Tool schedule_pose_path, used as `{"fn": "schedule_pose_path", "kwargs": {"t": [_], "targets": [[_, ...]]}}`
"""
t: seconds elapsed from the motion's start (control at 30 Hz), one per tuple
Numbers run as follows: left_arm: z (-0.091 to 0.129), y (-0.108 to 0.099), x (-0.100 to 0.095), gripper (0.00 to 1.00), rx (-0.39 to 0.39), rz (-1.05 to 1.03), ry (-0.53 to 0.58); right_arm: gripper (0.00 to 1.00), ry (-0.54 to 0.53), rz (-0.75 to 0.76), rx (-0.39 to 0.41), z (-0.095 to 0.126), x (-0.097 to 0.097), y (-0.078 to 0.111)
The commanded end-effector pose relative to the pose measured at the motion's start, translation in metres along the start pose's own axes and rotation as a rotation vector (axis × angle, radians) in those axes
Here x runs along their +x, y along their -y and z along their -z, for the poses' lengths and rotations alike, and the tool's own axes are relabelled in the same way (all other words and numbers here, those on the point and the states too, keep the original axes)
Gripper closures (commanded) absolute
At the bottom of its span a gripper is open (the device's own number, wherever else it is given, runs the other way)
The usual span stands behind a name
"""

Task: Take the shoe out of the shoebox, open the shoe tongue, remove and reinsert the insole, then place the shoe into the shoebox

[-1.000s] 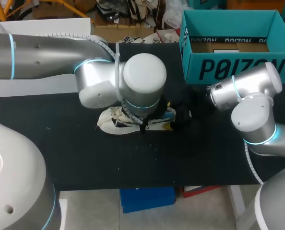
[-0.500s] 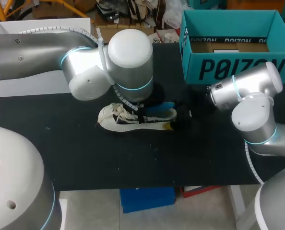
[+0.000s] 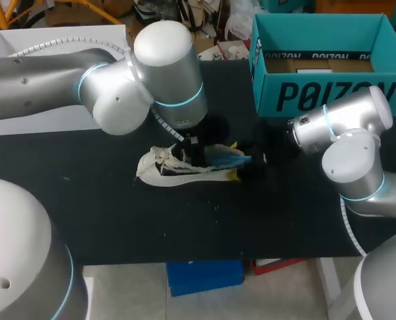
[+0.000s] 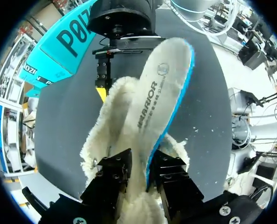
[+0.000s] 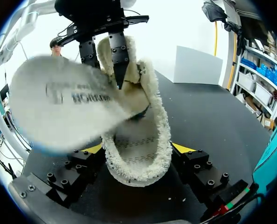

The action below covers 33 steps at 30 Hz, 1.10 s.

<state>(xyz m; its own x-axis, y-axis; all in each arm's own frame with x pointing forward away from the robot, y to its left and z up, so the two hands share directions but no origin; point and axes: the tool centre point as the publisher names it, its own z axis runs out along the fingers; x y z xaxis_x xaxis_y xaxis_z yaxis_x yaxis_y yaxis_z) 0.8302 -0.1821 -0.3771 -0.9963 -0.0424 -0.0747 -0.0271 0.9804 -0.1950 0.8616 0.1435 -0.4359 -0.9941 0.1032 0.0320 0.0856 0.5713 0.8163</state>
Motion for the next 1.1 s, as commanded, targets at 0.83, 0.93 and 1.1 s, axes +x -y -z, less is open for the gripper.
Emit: {"fn": "schedule_pose_path", "kwargs": {"t": [0.83,0.93,1.1], "targets": [[-0.005,0.048,-0.015,0.73,0.100,-0.162,-0.066,1.00,0.000,-0.001,0.003,-0.002,-0.002,0.001],[-0.005,0.056,-0.015,0.73,0.111,-0.188,-0.059,1.00,0.000,-0.001,0.003,-0.002,-0.002,0.001],[-0.003,0.068,-0.009,0.74,0.112,-0.239,-0.048,1.00,0.000,-0.001,0.003,-0.002,-0.002,0.001]]}}
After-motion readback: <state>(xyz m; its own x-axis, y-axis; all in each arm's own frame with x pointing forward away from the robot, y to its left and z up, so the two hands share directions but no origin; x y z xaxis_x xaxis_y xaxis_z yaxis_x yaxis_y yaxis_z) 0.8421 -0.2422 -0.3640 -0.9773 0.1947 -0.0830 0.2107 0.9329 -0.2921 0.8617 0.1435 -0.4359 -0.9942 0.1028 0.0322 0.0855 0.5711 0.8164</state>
